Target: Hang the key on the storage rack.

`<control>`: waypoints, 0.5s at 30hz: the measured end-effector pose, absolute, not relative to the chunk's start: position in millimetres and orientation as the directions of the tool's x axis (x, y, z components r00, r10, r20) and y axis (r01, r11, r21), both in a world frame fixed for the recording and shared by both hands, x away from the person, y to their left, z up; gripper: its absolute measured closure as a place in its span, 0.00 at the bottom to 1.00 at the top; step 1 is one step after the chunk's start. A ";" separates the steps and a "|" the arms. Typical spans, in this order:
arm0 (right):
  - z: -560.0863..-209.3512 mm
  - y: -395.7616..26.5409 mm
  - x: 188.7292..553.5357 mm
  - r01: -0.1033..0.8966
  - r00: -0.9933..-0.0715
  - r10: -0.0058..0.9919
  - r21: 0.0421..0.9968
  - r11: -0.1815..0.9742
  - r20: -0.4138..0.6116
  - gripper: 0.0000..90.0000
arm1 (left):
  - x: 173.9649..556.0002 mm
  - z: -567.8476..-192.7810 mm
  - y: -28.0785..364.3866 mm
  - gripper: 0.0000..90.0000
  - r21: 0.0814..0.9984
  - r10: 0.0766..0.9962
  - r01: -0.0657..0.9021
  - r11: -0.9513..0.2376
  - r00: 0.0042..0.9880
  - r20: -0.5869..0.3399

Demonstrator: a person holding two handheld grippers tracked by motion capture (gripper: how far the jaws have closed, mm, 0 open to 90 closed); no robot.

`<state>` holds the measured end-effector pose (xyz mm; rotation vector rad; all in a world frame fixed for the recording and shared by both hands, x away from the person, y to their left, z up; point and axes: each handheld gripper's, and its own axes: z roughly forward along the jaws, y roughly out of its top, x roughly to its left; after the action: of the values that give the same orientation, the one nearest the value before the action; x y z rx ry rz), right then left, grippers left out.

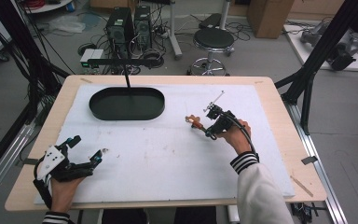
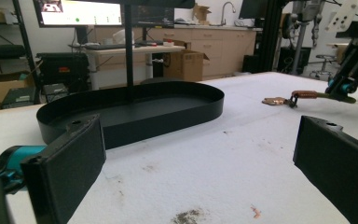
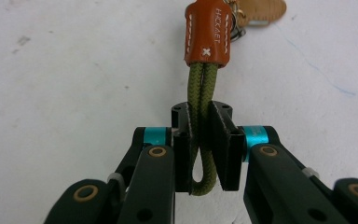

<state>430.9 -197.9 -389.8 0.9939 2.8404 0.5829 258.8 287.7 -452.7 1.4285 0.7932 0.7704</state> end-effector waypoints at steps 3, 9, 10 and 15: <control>-386.2 -199.9 428.1 0.563 -0.795 0.605 0.425 0.709 0.045 0.89 | 259.7 -452.4 289.1 0.03 1.000 0.827 0.021 0.006 0.562 -0.017; -376.9 -206.8 422.8 0.532 -0.810 0.583 0.501 0.683 0.065 0.89 | 263.2 -446.7 290.1 0.03 0.998 0.807 0.054 0.025 0.588 -0.052; -375.3 -208.0 421.8 0.523 -0.816 0.573 0.517 0.677 0.074 0.89 | 264.0 -443.6 289.8 0.03 0.998 0.801 0.053 0.020 0.597 -0.048; -367.3 -213.2 417.5 0.480 -0.847 0.517 0.600 0.640 0.126 0.89 | 273.2 -428.6 284.8 0.03 0.997 0.746 0.079 0.021 0.663 -0.068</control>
<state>417.5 -213.2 -367.3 0.8501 2.7924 0.9953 273.2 284.8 -428.6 1.4811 0.7237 0.5942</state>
